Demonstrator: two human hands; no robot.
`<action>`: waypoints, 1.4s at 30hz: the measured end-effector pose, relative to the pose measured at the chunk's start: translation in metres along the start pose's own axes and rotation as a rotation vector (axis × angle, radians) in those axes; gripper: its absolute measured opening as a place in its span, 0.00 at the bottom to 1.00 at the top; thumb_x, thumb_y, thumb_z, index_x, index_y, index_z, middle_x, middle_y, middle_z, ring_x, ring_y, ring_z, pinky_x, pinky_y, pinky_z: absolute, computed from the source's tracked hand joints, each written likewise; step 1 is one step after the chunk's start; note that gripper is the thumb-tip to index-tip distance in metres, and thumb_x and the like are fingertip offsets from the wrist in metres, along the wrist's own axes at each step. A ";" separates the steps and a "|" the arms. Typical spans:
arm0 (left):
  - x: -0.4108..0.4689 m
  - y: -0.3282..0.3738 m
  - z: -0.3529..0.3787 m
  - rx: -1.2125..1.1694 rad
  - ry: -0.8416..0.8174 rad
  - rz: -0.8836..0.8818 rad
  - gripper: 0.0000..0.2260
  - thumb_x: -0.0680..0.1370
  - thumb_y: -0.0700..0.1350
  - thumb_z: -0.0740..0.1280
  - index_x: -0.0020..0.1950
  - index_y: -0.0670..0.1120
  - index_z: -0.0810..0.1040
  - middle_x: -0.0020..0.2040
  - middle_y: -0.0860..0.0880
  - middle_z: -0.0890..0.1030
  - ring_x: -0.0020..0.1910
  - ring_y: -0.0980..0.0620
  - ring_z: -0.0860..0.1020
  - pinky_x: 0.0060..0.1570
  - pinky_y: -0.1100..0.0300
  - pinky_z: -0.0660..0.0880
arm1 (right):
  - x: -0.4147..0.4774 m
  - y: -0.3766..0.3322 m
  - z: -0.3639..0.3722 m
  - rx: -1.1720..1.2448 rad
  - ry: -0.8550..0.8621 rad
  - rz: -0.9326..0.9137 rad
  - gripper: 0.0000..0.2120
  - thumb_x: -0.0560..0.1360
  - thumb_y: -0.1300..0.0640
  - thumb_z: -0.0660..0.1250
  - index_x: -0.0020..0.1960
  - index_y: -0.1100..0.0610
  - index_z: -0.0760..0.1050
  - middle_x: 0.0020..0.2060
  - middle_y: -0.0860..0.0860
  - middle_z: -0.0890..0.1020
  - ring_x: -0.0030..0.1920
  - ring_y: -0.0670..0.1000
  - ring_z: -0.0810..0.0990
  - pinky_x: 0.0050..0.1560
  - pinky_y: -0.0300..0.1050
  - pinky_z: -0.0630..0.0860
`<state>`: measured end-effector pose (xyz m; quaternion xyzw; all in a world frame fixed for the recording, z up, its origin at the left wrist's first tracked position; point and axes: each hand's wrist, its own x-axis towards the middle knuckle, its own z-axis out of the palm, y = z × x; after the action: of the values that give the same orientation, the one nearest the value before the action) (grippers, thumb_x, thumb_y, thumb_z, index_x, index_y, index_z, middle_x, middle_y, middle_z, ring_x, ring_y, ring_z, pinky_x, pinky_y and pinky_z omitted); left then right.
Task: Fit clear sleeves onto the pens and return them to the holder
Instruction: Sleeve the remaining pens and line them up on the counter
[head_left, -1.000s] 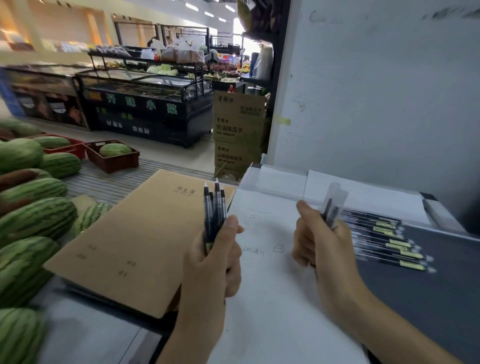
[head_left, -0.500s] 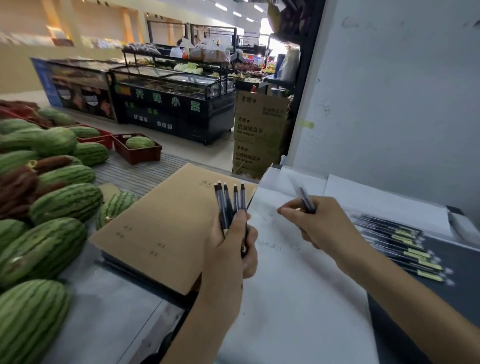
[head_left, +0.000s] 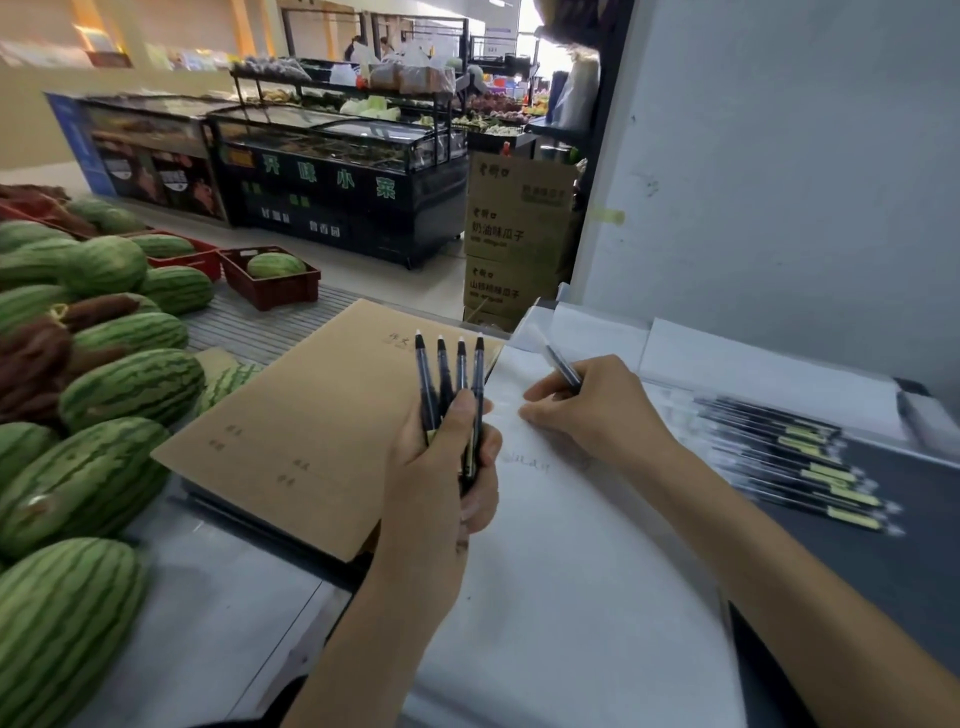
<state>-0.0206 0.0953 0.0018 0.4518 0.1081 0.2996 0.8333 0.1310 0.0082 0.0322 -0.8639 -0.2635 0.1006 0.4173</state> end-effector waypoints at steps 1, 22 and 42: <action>0.000 0.001 0.000 0.003 -0.005 0.003 0.13 0.82 0.47 0.61 0.56 0.37 0.74 0.33 0.47 0.75 0.14 0.58 0.60 0.17 0.70 0.55 | 0.000 0.001 0.000 -0.008 0.000 0.006 0.05 0.71 0.55 0.80 0.39 0.51 0.85 0.32 0.48 0.86 0.30 0.46 0.83 0.29 0.37 0.77; -0.009 -0.001 0.003 0.212 -0.103 -0.025 0.17 0.77 0.55 0.67 0.53 0.41 0.79 0.32 0.47 0.73 0.17 0.56 0.59 0.20 0.67 0.55 | -0.054 0.004 -0.050 0.937 -0.178 0.206 0.11 0.77 0.51 0.74 0.54 0.57 0.87 0.42 0.50 0.84 0.33 0.44 0.82 0.17 0.35 0.57; -0.013 -0.001 0.006 0.377 -0.194 0.014 0.14 0.80 0.53 0.65 0.48 0.41 0.77 0.31 0.46 0.67 0.20 0.54 0.58 0.22 0.65 0.55 | -0.066 -0.010 -0.042 0.727 0.225 -0.039 0.09 0.76 0.49 0.77 0.52 0.51 0.82 0.46 0.52 0.89 0.41 0.47 0.86 0.21 0.26 0.65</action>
<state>-0.0280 0.0835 0.0034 0.6271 0.0786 0.2351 0.7384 0.0882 -0.0505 0.0638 -0.6601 -0.1797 0.0839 0.7246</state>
